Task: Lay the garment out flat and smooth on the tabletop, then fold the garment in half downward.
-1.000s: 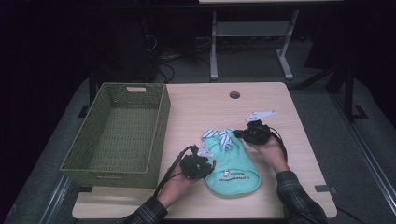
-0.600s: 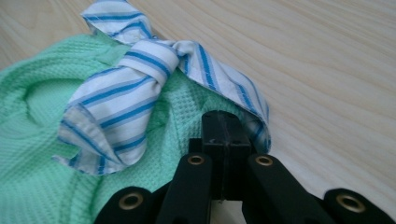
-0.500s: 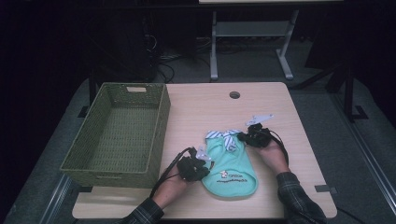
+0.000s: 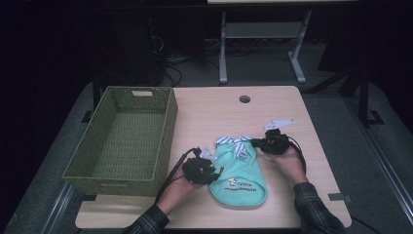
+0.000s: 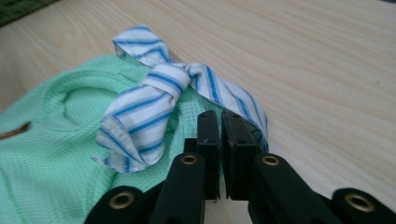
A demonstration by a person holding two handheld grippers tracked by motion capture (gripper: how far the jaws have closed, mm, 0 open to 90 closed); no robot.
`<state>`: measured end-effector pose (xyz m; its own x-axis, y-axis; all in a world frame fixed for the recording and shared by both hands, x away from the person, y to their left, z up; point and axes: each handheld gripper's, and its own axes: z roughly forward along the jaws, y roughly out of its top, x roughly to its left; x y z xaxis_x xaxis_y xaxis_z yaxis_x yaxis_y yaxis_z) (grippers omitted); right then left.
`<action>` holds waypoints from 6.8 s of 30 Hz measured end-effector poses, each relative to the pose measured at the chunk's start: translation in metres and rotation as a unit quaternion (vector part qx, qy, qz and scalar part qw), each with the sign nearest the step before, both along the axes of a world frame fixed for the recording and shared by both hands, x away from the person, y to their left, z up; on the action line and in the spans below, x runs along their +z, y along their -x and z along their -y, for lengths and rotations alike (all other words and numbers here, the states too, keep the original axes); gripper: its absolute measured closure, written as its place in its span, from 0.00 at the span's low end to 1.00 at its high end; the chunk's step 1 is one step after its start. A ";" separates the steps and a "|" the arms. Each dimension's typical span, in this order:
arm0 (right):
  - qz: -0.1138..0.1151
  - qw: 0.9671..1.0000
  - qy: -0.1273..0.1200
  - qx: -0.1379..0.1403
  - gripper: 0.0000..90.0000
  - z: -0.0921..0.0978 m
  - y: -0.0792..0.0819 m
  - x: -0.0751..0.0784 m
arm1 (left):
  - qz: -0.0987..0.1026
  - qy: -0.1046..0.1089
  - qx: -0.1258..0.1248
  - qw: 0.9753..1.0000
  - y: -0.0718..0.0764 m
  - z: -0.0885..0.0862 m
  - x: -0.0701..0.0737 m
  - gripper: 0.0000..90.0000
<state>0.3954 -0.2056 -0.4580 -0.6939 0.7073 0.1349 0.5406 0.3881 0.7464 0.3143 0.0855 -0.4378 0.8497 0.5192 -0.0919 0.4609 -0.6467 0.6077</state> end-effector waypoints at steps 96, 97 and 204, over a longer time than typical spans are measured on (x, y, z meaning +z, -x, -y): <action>0.020 1.000 -0.002 0.003 0.96 -0.003 -0.022 0.010 | 0.053 0.055 0.066 0.995 -0.117 0.012 0.009 0.95; 0.022 1.000 -0.002 0.003 0.96 -0.003 -0.021 0.012 | 0.058 0.056 0.066 0.995 -0.116 0.011 0.013 0.95; 0.049 0.997 -0.053 0.027 0.94 0.028 0.092 0.008 | -0.002 0.103 -0.022 0.994 0.004 -0.010 0.003 0.60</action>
<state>0.3031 -0.2333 -0.4500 -0.7442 0.6537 0.1373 0.4440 0.3306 0.8328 0.3100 0.0954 -0.4343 0.8703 0.4517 -0.1964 0.4384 -0.5284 0.7271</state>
